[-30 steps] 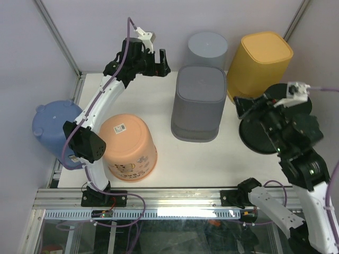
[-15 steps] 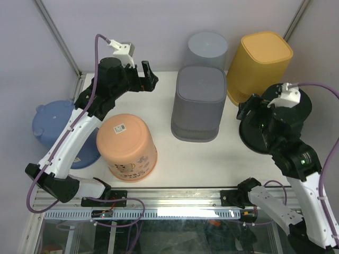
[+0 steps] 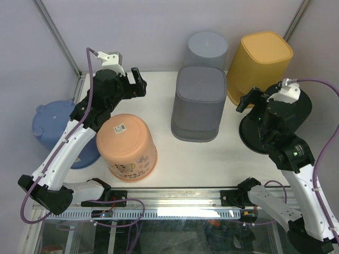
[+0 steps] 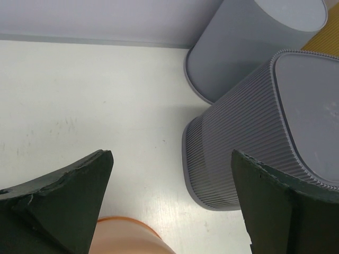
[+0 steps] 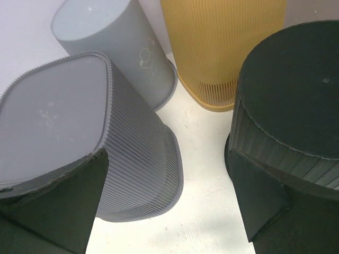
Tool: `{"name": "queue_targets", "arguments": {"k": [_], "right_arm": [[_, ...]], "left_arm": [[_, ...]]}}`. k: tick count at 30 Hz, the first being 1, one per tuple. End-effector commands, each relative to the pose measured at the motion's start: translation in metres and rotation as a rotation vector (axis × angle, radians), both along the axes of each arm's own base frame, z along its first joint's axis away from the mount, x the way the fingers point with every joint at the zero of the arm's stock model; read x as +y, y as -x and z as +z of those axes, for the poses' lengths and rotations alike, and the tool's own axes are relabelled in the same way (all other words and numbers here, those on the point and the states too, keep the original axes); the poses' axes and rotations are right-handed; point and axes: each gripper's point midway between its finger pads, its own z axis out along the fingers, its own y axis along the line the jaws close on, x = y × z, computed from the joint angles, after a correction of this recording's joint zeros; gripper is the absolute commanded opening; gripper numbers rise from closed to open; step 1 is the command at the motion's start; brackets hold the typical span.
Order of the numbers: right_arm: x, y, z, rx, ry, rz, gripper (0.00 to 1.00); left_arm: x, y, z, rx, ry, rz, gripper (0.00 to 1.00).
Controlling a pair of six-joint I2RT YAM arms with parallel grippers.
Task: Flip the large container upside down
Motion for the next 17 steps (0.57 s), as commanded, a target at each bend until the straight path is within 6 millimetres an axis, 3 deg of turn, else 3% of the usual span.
{"name": "queue_targets", "arguments": {"k": [1, 17], "right_arm": [[0.003, 0.000, 0.028, -0.126, -0.061, 0.016, 1.00], [0.000, 0.000, 0.026, -0.131, -0.072, -0.005, 0.99]], "left_arm": [[0.014, 0.002, 0.030, -0.110, 0.064, 0.066, 0.99], [0.023, 0.017, 0.038, -0.188, 0.074, 0.057, 0.99]]}}
